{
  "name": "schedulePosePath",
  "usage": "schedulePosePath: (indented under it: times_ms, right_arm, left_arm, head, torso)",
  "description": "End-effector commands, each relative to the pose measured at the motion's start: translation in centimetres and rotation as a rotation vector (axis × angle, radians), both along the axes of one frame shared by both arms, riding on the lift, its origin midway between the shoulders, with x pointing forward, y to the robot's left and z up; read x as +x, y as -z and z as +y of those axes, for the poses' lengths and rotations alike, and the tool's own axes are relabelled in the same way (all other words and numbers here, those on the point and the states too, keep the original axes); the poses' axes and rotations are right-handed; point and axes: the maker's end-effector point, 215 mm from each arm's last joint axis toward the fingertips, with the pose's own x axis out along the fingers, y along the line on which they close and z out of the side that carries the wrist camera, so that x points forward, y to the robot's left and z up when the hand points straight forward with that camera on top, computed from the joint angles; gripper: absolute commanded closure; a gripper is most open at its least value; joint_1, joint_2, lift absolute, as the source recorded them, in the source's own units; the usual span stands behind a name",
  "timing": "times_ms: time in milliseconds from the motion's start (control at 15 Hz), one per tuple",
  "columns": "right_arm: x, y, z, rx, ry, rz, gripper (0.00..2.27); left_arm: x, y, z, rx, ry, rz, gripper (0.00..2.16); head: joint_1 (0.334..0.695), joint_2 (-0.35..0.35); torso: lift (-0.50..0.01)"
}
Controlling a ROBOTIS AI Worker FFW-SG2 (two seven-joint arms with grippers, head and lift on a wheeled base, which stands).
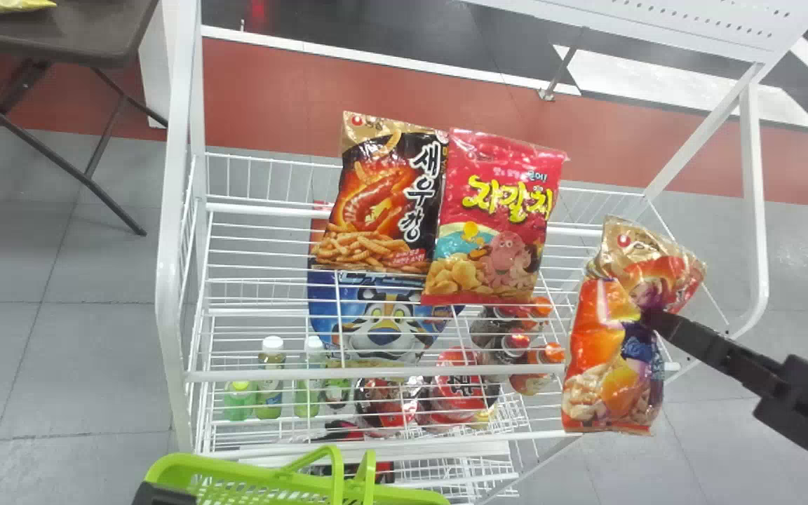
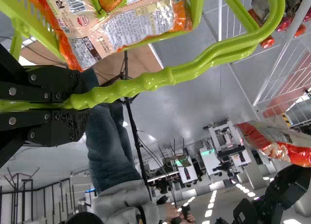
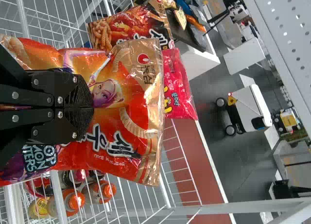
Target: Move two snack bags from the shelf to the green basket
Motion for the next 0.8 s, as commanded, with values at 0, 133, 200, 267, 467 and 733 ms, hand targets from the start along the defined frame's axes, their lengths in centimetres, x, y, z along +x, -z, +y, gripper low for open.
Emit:
schedulePosePath:
  times_ms: [0, 133, 200, 267, 467, 733]
  right_arm:
    - [-1.2, 1.0, 2.6, -0.003, -0.066, 0.045, 2.25]
    - [-2.4, 3.1, 5.7, 0.052, -0.127, 0.099, 2.25]
    - [-3.0, 4.5, 7.3, 0.074, -0.157, 0.138, 2.25]
    - [-3.4, 5.6, 8.5, 0.085, -0.181, 0.168, 2.25]
    - [-4.6, 7.4, 12.2, 0.128, -0.262, 0.223, 2.25]
    - [-7.9, 12.0, 17.0, 0.155, -0.350, 0.366, 2.25]
  left_arm:
    - [0.0, -0.1, 0.0, 0.000, 0.000, 0.000, 2.05]
    - [0.0, -0.1, 0.1, 0.001, -0.001, -0.003, 2.05]
    - [0.0, -0.1, 0.1, 0.001, -0.001, -0.003, 2.05]
    - [0.0, -0.2, 0.0, -0.001, 0.000, -0.003, 2.05]
    - [0.1, -0.2, -0.1, -0.002, -0.002, -0.005, 2.05]
    - [0.8, -0.3, 0.0, -0.001, -0.012, -0.022, 2.05]
  head:
    - [0.695, -0.350]
    - [0.695, -0.350]
    - [0.695, -0.350]
    - [0.695, -0.350]
    - [0.695, -0.350]
    - [0.695, -0.350]
  torso:
    - [-0.016]
    - [-0.016]
    - [-0.016]
    - [-0.016]
    - [-0.016]
    - [-0.016]
